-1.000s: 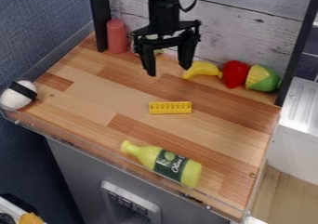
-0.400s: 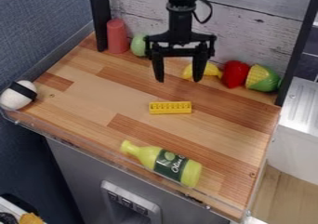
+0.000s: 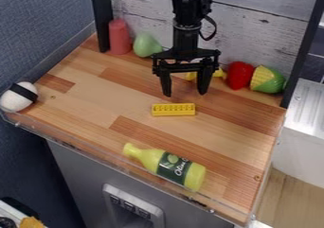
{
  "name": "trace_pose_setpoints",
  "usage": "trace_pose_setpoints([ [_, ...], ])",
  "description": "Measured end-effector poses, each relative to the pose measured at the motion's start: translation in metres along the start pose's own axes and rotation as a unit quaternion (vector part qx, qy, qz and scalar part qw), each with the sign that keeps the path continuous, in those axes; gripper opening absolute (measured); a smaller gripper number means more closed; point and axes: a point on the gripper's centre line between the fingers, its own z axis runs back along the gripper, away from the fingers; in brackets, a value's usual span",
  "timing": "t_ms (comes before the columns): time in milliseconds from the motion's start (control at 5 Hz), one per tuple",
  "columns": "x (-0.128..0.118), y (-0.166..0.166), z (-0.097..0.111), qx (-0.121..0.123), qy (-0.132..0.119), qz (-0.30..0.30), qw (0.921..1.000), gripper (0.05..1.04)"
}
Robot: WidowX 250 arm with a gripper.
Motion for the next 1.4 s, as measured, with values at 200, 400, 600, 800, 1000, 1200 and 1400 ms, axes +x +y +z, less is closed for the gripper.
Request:
trace_pose_setpoints([
  [200, 0.005, 0.002, -0.007, -0.003, -0.003, 0.047, 0.9989, 0.946],
  [400, 0.009, -0.001, -0.007, -0.009, -0.009, 0.071, 0.9974, 0.672],
  [600, 0.015, -0.003, -0.007, -0.009, -0.01, 0.07, 0.9975, 0.382],
  [800, 0.02, -0.006, -0.005, -0.005, -0.011, 0.047, 0.9988, 0.167],
  [1000, 0.026, -0.006, -0.004, -0.005, -0.013, 0.008, 0.9999, 0.066],
  [1200, 0.03, -0.004, -0.003, -0.006, -0.015, -0.021, 0.9997, 0.054],
  [1400, 0.031, -0.004, -0.003, -0.007, -0.016, -0.039, 0.9991, 0.054],
])
